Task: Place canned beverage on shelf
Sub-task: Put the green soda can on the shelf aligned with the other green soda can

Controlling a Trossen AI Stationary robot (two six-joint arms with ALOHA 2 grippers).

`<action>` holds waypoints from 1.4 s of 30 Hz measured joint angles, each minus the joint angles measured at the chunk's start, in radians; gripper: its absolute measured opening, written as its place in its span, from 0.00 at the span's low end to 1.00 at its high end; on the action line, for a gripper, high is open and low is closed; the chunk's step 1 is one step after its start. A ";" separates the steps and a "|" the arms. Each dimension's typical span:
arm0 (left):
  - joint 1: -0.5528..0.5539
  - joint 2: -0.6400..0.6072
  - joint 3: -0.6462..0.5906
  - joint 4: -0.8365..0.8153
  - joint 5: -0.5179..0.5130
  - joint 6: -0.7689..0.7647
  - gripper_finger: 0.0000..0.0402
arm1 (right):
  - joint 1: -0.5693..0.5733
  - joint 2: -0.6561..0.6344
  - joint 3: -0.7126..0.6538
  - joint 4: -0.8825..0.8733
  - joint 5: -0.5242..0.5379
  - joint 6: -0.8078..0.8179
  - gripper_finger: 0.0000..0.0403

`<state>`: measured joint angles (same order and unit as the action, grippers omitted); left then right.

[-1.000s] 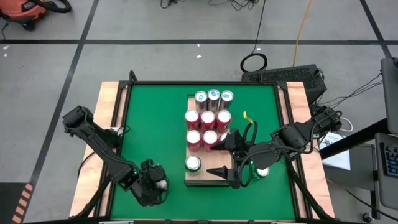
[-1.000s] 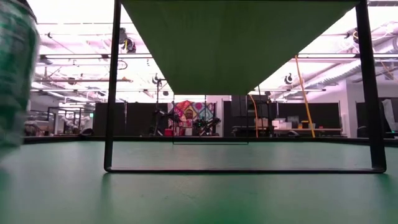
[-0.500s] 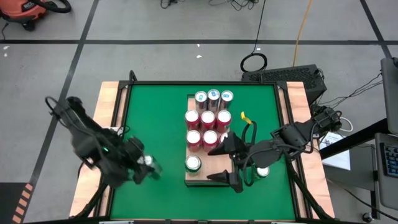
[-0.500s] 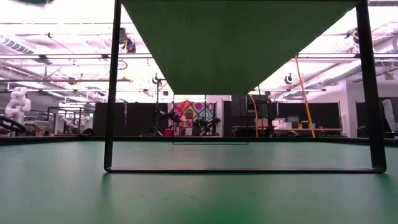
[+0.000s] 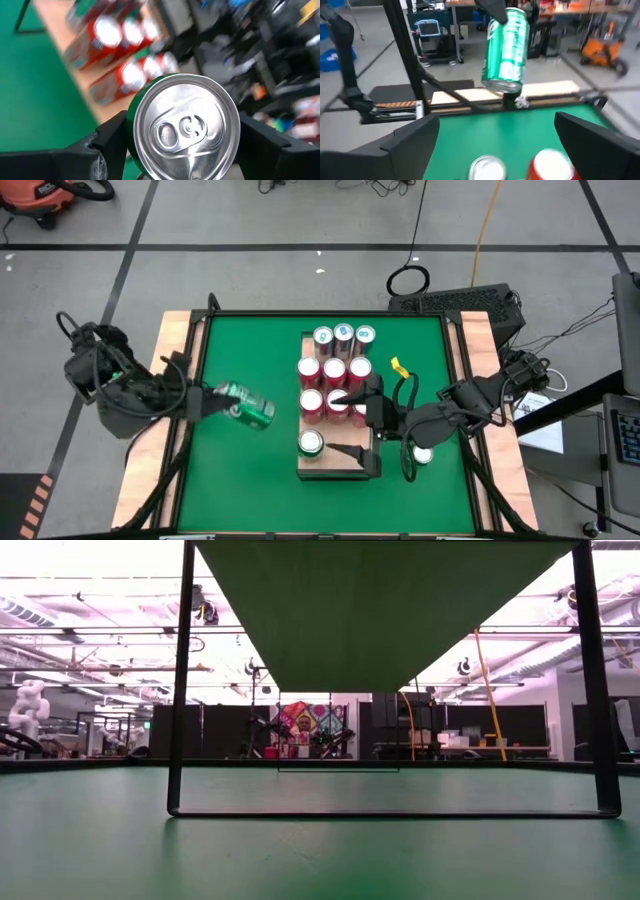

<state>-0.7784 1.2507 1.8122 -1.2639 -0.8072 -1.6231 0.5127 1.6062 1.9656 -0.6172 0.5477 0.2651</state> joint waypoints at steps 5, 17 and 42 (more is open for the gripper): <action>0.000 0.007 0.003 0.130 -0.174 0.021 0.68 | -0.011 0.001 0.000 0.053 0.048 -0.150 0.99; 0.040 0.115 0.003 0.448 -0.388 0.137 0.68 | -0.072 0.014 0.000 0.082 0.160 -0.375 0.99; 0.157 0.278 0.003 0.734 -0.281 0.139 0.71 | -0.088 0.068 0.001 0.136 0.158 -0.600 0.93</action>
<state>-0.6212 1.5291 1.8147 -0.5303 -1.0883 -1.4840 0.4248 1.6741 1.9663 -0.4816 0.7059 -0.3349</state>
